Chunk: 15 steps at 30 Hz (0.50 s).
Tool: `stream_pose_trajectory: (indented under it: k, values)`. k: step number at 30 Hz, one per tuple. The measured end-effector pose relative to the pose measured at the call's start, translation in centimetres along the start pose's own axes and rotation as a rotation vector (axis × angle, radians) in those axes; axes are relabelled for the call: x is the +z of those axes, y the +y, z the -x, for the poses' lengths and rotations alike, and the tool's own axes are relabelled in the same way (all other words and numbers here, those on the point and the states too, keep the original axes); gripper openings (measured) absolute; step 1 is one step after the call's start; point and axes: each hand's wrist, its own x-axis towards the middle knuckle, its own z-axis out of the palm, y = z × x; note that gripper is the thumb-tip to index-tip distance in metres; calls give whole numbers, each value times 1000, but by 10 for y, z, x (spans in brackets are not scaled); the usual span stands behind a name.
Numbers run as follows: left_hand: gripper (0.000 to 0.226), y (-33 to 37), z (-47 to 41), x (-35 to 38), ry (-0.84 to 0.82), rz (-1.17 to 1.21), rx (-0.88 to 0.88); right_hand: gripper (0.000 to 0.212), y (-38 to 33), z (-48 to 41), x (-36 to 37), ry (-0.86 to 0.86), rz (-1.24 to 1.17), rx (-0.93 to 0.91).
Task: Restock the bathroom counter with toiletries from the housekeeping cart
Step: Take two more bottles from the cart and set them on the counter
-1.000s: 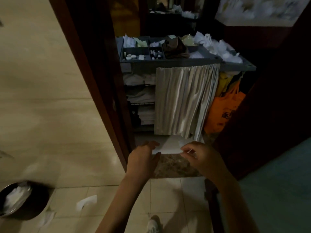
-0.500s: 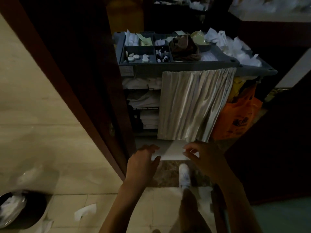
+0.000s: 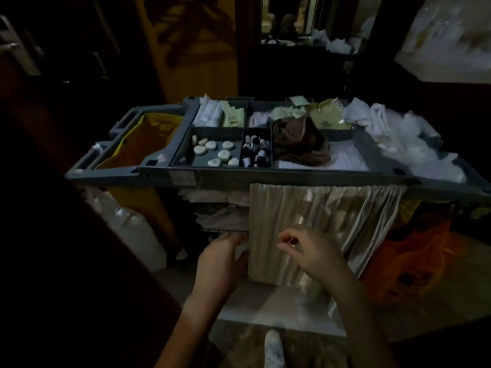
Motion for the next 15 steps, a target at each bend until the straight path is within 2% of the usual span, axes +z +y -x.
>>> stream_pose_trajectory:
  k: [3, 6, 10, 15]
  values:
    - [36, 23, -48, 7, 4, -1, 17, 21, 27, -40, -29, 41, -3, -31]
    - [37, 33, -82, 15, 8, -3, -8, 22, 44, -71, -45, 7, -22, -51]
    - [37, 35, -114, 22, 9, 14, -85, 22, 62, -107, -52, -1, -35, -80]
    - [34, 28, -140, 24, 40, 17, -102, 24, 74, -148, -47, -70, -35, -104]
